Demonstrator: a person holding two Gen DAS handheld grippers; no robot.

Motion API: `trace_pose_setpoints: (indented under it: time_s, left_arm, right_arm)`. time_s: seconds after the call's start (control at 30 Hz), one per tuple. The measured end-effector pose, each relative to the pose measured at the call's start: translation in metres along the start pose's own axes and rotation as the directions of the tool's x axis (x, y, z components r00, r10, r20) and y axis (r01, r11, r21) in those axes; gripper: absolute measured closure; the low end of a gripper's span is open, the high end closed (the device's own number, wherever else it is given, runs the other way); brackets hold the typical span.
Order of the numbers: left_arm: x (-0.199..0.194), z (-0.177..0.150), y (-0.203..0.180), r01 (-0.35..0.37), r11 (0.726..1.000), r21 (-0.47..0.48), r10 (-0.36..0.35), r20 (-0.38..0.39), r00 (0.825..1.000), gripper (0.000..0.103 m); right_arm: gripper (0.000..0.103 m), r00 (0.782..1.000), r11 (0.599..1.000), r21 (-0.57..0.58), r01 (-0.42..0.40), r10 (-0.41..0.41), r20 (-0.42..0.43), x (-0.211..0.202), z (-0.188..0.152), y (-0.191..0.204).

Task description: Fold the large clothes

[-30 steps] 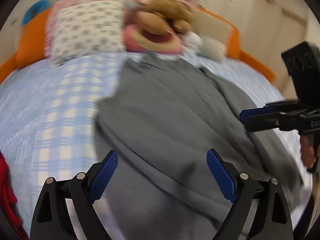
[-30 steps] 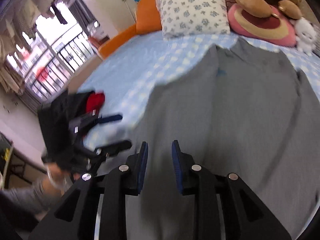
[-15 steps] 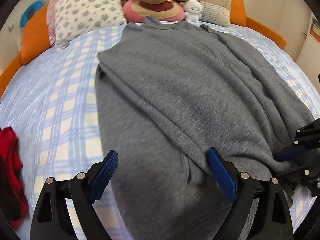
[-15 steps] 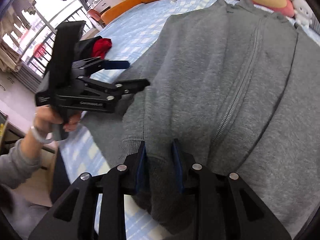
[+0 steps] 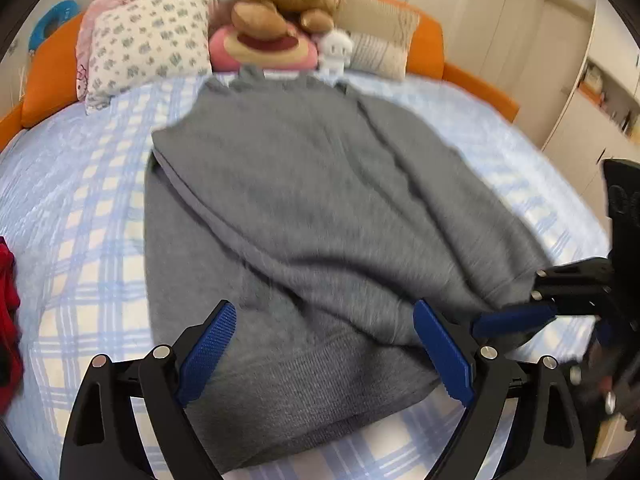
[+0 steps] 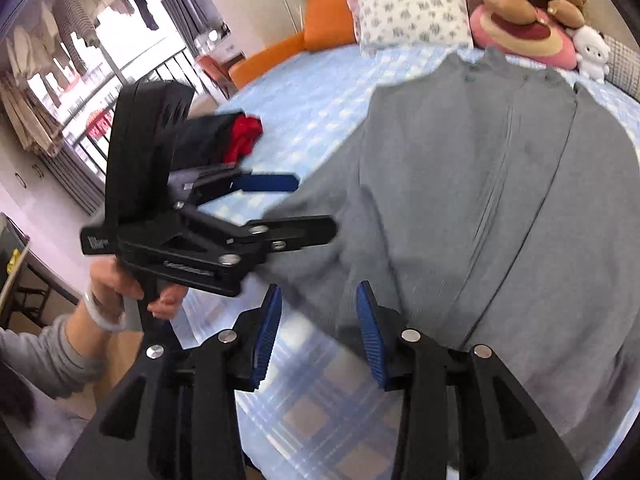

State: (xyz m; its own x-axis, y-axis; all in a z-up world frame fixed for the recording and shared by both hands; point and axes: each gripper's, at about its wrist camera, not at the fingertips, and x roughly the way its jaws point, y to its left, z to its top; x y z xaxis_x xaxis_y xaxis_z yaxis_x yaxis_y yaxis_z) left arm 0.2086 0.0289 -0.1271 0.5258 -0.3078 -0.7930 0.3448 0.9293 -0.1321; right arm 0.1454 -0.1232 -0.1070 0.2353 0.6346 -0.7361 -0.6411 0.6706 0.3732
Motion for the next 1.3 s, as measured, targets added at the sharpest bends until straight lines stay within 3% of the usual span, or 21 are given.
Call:
trace_pose_setpoints:
  time_s: [0.13, 0.23, 0.37, 0.47, 0.5, 0.6, 0.67, 0.77, 0.87, 1.07, 1.23, 1.3]
  left_arm:
    - [0.029, -0.012, 0.003, -0.042, 0.999, -0.004, 0.041, -0.11, 0.993, 0.011]
    - [0.023, -0.018, 0.002, -0.045, 0.999, 0.017, 0.047, -0.115, 0.992, 0.011]
    - [-0.005, -0.004, 0.026, 0.014, 0.999, -0.048, -0.018, -0.07, 0.997, 0.011]
    - [-0.029, 0.022, 0.065, 0.052, 0.989, -0.137, -0.053, 0.001, 0.999, 0.01]
    - [-0.033, 0.03, 0.077, 0.043, 0.987, -0.158, -0.041, 0.014, 0.999, 0.01]
    - [-0.043, 0.056, 0.116, -0.041, 0.978, -0.203, 0.051, 0.041, 0.998, 0.01]
    - [-0.047, 0.065, 0.138, -0.03, 0.965, -0.259, 0.045, 0.052, 0.998, 0.01]
    - [-0.052, 0.066, 0.159, -0.007, 0.948, -0.319, 0.034, 0.079, 0.996, 0.01]
    - [-0.053, 0.059, 0.166, -0.03, 0.95, -0.309, 0.06, 0.087, 0.994, 0.01]
    - [-0.041, 0.046, 0.182, -0.035, 0.951, -0.307, 0.057, 0.061, 0.996, 0.01]
    - [-0.035, 0.033, 0.2, -0.026, 0.944, -0.33, 0.047, 0.057, 0.997, 0.01]
    - [-0.034, 0.03, 0.207, -0.027, 0.939, -0.343, 0.05, 0.057, 0.997, 0.01]
  right_arm:
    - [0.064, 0.998, 0.998, 0.058, -0.011, 0.014, -0.058, 0.032, -0.021, -0.006]
    - [0.064, 0.995, 0.997, 0.076, -0.019, 0.026, -0.094, 0.049, -0.034, -0.004]
    - [0.063, 1.0, 1.0, 0.012, 0.008, -0.008, -0.025, 0.034, -0.03, 0.01]
    - [0.05, 0.993, 0.986, -0.124, 0.109, -0.104, 0.047, 0.025, -0.028, 0.038]
    - [0.044, 0.987, 0.972, -0.178, 0.154, -0.141, 0.082, 0.024, -0.026, 0.05]
    - [0.044, 0.962, 0.913, -0.312, 0.263, -0.221, 0.161, 0.038, -0.02, 0.085]
    - [0.044, 0.946, 0.865, -0.386, 0.319, -0.265, 0.188, 0.059, -0.016, 0.108]
    - [0.044, 0.937, 0.818, -0.458, 0.347, -0.291, 0.192, 0.093, -0.017, 0.133]
    - [0.044, 0.947, 0.819, -0.475, 0.321, -0.282, 0.154, 0.126, -0.016, 0.145]
    - [0.043, 0.911, 0.751, -0.524, 0.401, -0.386, 0.144, 0.178, -0.011, 0.164]
    - [0.046, 0.884, 0.752, -0.479, 0.453, -0.447, 0.135, 0.188, -0.003, 0.15]
    - [0.069, 0.875, 0.755, -0.454, 0.473, -0.462, 0.145, 0.186, 0.002, 0.143]
